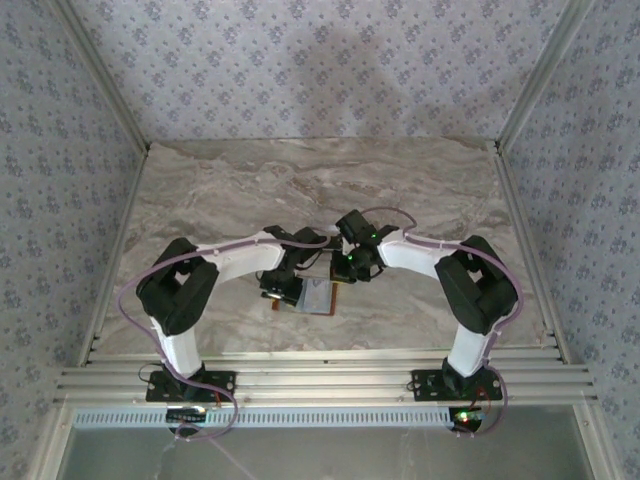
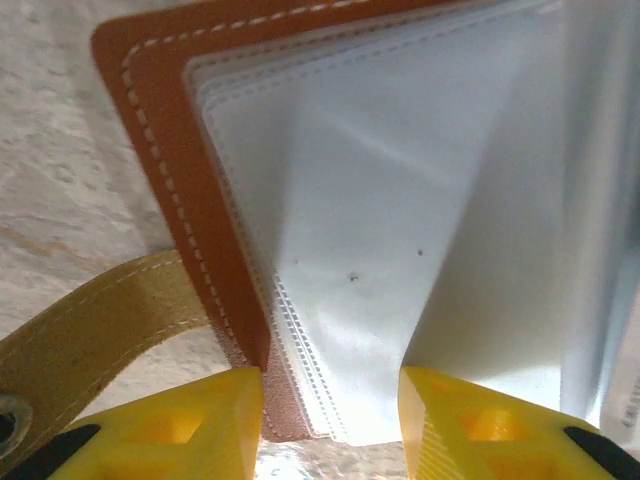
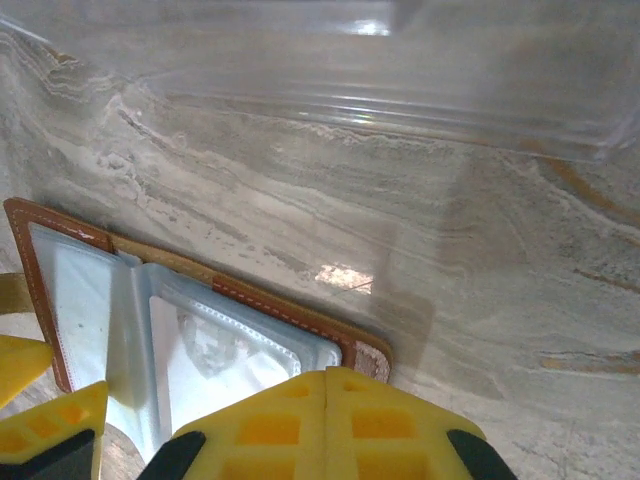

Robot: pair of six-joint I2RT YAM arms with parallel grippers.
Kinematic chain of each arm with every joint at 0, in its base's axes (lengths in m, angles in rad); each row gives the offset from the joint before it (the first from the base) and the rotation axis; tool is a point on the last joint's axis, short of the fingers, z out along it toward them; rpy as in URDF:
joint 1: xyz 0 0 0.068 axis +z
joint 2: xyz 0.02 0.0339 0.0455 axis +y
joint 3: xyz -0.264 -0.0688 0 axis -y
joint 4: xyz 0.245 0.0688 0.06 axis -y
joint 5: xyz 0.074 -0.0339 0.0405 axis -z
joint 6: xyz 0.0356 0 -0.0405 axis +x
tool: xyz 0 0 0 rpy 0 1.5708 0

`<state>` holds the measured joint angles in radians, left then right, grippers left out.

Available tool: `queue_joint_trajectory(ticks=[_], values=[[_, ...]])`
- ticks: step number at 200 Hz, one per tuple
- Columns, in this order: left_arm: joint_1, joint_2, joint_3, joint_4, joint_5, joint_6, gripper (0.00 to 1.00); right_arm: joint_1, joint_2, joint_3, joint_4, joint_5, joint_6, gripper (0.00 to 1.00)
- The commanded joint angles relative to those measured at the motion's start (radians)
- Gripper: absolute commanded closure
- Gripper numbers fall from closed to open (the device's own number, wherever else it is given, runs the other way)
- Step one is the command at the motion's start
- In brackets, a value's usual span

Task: Take the credit cards out of the card holder

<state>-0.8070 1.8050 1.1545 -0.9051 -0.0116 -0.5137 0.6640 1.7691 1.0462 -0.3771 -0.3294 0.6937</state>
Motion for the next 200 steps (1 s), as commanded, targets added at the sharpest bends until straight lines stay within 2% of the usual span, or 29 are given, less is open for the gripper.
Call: queue_joint_trajectory(ticks=[1, 56, 107, 157, 200], values=[[-0.005, -0.061, 0.008, 0.009, 0.076, -0.015, 0.59, 0.010, -0.014, 0.032, -0.059, 0.020, -0.027, 0.93], [0.041, -0.105, 0.051, 0.062, 0.189, -0.038, 0.67, 0.029, -0.117, -0.011, -0.104, 0.088, 0.052, 0.80], [0.113, -0.079, -0.003, 0.272, 0.457, -0.099, 0.73, 0.057, -0.106, -0.038, -0.047, 0.045, 0.124, 0.74], [0.152, -0.034, -0.051, 0.348, 0.531, -0.121, 0.77, 0.080, -0.049, -0.037, -0.007, 0.023, 0.148, 0.77], [0.158, -0.004, -0.069, 0.359, 0.540, -0.115, 0.78, 0.085, -0.009, -0.034, -0.005, 0.025, 0.150, 0.76]])
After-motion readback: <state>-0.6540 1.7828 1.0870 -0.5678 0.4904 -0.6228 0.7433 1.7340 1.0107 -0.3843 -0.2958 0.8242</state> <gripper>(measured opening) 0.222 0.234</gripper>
